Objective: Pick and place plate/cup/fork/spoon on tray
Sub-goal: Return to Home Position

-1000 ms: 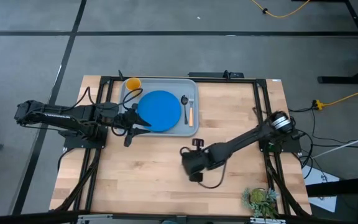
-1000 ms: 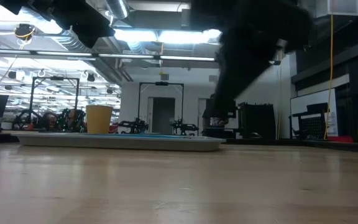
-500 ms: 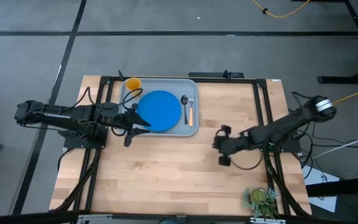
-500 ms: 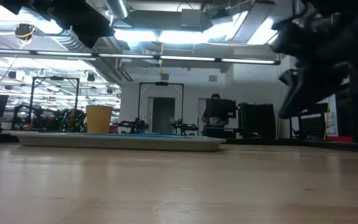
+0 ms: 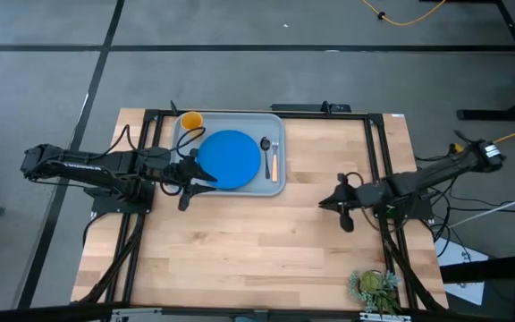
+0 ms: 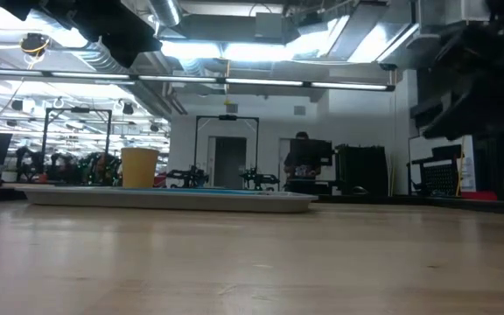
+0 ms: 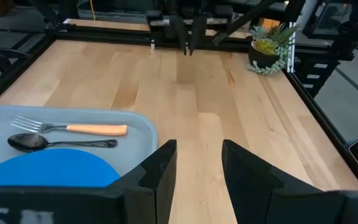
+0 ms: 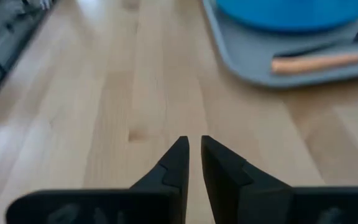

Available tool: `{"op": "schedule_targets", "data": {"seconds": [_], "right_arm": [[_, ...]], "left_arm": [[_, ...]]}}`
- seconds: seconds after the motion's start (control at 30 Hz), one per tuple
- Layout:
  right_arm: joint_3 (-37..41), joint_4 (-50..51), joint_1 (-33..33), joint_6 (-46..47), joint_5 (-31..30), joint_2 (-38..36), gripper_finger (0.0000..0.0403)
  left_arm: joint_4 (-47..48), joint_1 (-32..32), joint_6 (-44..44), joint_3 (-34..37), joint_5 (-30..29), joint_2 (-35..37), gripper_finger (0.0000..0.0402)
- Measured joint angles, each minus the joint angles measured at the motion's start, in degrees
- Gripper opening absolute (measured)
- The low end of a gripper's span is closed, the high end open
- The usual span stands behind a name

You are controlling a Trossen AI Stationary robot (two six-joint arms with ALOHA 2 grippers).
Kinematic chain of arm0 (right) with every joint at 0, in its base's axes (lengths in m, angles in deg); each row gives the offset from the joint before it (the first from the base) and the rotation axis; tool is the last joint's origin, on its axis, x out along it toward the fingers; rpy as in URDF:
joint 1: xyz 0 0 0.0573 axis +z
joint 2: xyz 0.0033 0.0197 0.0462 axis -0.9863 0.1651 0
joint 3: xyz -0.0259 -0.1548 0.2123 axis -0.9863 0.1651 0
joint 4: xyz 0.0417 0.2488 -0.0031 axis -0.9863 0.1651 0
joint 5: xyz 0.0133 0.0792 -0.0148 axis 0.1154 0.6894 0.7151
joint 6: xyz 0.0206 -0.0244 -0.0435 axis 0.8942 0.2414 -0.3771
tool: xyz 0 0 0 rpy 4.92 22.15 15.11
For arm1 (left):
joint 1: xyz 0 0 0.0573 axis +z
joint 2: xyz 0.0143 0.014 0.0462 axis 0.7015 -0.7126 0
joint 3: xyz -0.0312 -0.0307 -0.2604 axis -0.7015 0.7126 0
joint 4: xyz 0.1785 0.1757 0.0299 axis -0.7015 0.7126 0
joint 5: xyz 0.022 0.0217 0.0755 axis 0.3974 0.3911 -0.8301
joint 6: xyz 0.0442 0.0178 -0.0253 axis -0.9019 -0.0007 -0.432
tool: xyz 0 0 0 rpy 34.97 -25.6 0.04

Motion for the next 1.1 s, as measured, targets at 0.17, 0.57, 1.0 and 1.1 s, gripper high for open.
{"op": "schedule_targets", "data": {"seconds": [0.17, 0.57, 1.0, 1.1], "right_arm": [[2.11, -1.42, -1.94, -6.89, 0.69, -8.06, 0.0048], [11.57, -2.87, -8.21, -13.96, 11.16, -28.08, 0.0048], [12.55, -5.45, -12.97, -21.53, 15.08, -40.71, 0.0048], [12.53, -5.30, -13.25, -19.80, 15.06, -40.85, 0.0048]], "left_arm": [[0.05, -0.01, 0.00, 0.00, -0.01, -0.02, 0.0122], [0.02, 0.00, 0.00, 0.00, 0.00, -0.02, 0.0122], [0.02, -0.01, 0.00, 0.00, 0.00, -0.02, 0.0122], [0.01, -0.01, 0.00, 0.00, 0.00, -0.02, 0.0122]]}}
